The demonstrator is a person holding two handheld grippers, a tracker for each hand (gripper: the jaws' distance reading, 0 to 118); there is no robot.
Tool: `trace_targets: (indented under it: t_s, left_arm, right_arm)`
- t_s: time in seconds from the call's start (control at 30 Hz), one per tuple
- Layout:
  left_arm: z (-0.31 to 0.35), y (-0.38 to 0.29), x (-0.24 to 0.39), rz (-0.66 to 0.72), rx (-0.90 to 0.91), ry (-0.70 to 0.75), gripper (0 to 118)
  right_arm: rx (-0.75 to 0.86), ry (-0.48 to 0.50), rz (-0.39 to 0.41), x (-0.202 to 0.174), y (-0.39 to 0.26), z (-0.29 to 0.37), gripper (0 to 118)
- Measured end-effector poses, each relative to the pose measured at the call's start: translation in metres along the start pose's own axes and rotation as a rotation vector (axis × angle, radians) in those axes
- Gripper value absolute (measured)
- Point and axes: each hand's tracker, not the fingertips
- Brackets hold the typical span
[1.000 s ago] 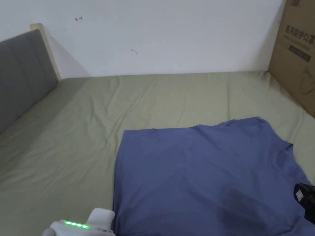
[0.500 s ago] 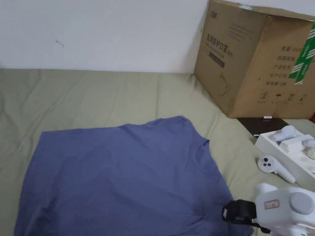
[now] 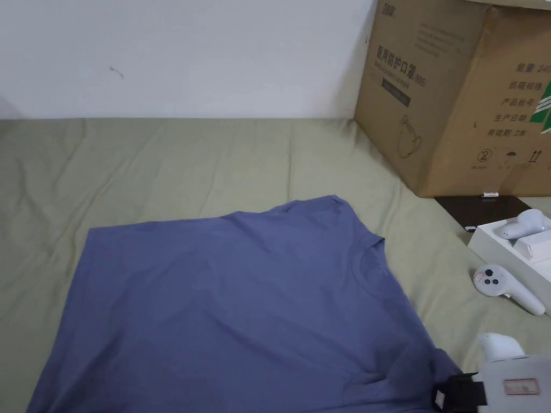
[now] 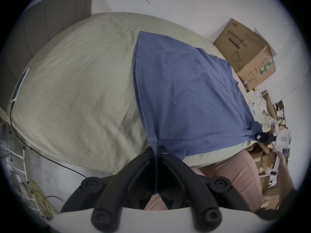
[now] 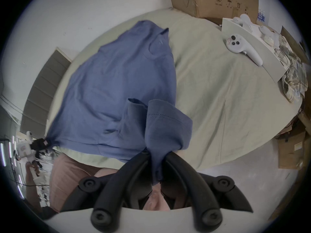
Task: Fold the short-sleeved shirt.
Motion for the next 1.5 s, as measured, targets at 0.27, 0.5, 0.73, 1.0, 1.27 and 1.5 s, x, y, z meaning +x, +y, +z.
trace_targets:
  t_s: [0.27,0.5,0.73,1.0,1.27,1.5]
  left_arm:
    - [0.026,0.069,-0.009,0.15,0.087,-0.171,1]
    - [-0.045,0.164,-0.019,0.288,0.064,-0.158,1]
    - [-0.131,0.207,-0.029,0.36,-0.026,-0.119,20]
    - [-0.104,0.193,-0.034,0.369,0.153,-0.135,111]
    - [0.019,0.082,0.038,-0.009,0.789,0.024,27]
    - [0.051,0.035,0.059,-0.149,0.778,0.125,0]
  right_arm:
    - [0.096,0.152,-0.15,-0.008,0.055,0.04,6]
    - [0.094,0.197,-0.323,-0.005,0.164,-0.023,6]
    - [0.033,0.006,-0.258,-0.013,0.226,-0.126,15]
    - [0.282,-0.132,-0.201,-0.038,0.207,-0.091,112]
    - [0.898,0.068,0.209,-0.114,0.077,0.05,6]
    - [0.88,-0.007,0.202,-0.144,0.029,0.07,0]
